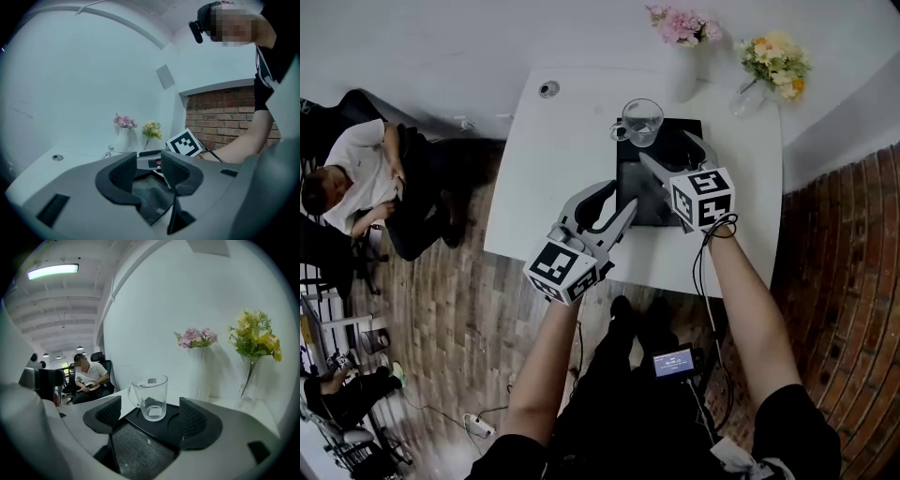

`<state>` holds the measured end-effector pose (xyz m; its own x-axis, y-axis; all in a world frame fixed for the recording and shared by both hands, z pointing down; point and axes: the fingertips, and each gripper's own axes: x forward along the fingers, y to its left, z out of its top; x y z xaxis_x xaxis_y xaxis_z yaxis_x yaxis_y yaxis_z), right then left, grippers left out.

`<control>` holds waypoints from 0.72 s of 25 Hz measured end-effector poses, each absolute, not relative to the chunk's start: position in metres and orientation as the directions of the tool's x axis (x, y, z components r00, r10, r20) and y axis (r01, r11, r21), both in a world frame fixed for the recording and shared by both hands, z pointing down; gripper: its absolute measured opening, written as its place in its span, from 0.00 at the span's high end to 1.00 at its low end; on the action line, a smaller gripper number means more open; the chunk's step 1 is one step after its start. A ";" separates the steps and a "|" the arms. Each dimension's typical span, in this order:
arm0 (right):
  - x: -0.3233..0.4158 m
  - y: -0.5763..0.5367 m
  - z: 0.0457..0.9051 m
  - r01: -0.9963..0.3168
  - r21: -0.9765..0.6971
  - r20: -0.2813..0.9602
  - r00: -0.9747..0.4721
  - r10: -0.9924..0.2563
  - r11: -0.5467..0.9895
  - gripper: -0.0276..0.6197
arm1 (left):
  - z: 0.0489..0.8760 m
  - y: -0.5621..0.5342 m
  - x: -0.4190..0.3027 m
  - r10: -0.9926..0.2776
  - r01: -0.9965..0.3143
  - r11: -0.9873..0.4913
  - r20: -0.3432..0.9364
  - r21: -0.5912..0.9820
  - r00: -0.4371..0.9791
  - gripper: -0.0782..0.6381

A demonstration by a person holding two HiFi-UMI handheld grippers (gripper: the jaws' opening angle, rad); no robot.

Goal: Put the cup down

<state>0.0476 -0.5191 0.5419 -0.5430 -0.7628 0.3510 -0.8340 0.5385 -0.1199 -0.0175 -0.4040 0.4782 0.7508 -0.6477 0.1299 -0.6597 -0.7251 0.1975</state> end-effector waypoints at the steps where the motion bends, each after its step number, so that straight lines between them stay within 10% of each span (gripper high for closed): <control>1: 0.048 -0.515 0.537 -0.832 -0.130 0.342 -0.548 -0.763 0.539 0.34 | 0.478 -0.404 -0.017 -0.647 -0.660 -0.725 0.131 0.198 0.751 0.67; 18: 0.057 -0.412 0.446 -0.763 -0.156 0.164 -0.646 -0.745 0.627 0.46 | 0.442 -0.363 0.004 -0.610 -0.616 -0.766 0.093 0.183 0.787 0.68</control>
